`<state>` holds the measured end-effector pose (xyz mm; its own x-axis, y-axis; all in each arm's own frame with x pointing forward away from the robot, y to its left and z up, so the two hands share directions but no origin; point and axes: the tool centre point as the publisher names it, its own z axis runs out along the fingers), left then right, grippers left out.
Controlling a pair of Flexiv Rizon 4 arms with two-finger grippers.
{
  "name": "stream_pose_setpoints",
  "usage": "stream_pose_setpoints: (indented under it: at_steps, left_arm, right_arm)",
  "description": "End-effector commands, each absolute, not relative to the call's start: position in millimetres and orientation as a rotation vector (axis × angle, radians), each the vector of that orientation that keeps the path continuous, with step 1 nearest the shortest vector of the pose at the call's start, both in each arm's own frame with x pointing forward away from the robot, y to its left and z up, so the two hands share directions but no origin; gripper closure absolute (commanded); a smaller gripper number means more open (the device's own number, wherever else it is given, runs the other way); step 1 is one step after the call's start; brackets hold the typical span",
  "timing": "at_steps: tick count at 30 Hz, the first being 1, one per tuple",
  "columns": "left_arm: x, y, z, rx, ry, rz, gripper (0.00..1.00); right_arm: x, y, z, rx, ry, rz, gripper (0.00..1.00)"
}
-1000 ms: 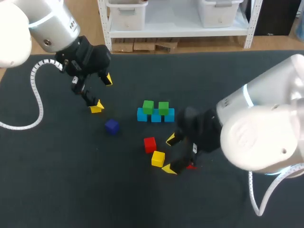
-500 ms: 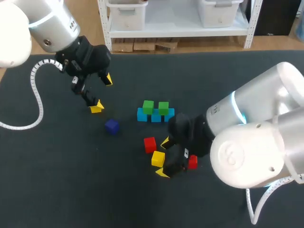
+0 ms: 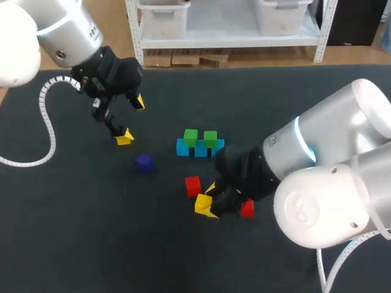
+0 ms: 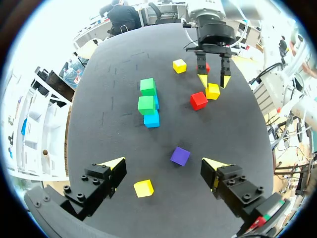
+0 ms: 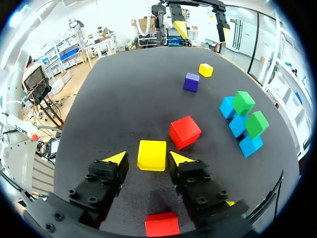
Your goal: Place the blue cubes, place green cubes on the blue cubes, place the yellow cubes on the green cubes, then place the red cubes on the yellow cubes, and place purple cube on the red cubes.
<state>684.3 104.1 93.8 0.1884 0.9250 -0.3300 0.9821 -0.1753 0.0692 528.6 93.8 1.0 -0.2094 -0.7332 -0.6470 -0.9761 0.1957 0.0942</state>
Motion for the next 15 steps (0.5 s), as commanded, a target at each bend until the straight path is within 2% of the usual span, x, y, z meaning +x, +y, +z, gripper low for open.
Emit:
stream_pose_setpoints:
  at_steps: [1,6,10,11,13,15]
  left_arm:
    - [683.4,105.3,93.2,2.2,1.816,-0.309,0.0]
    - [683.4,105.3,93.2,2.2,1.816,-0.309,0.0]
    - [683.4,105.3,93.2,2.2,1.816,-0.309,0.0]
    - [683.4,105.3,93.2,2.2,1.816,-0.309,0.0]
    - [683.4,105.3,93.2,2.2,1.816,-0.309,0.0]
    - [683.4,105.3,93.2,2.2,1.816,-0.309,0.0]
  right_arm:
    - [530.4,95.1,-1.6,-1.593,2.013,0.697,0.52]
    - [531.5,95.4,-3.1,-1.592,2.016,0.697,0.52]
    - [532.4,95.4,-4.0,-1.59,2.02,0.695,0.6]
    - [532.4,95.4,-4.1,-1.589,2.02,0.695,0.65]
    - [532.7,95.2,-4.3,-1.587,2.022,0.692,0.88]
    - [532.8,95.0,-4.3,-1.586,2.024,0.69,1.0]
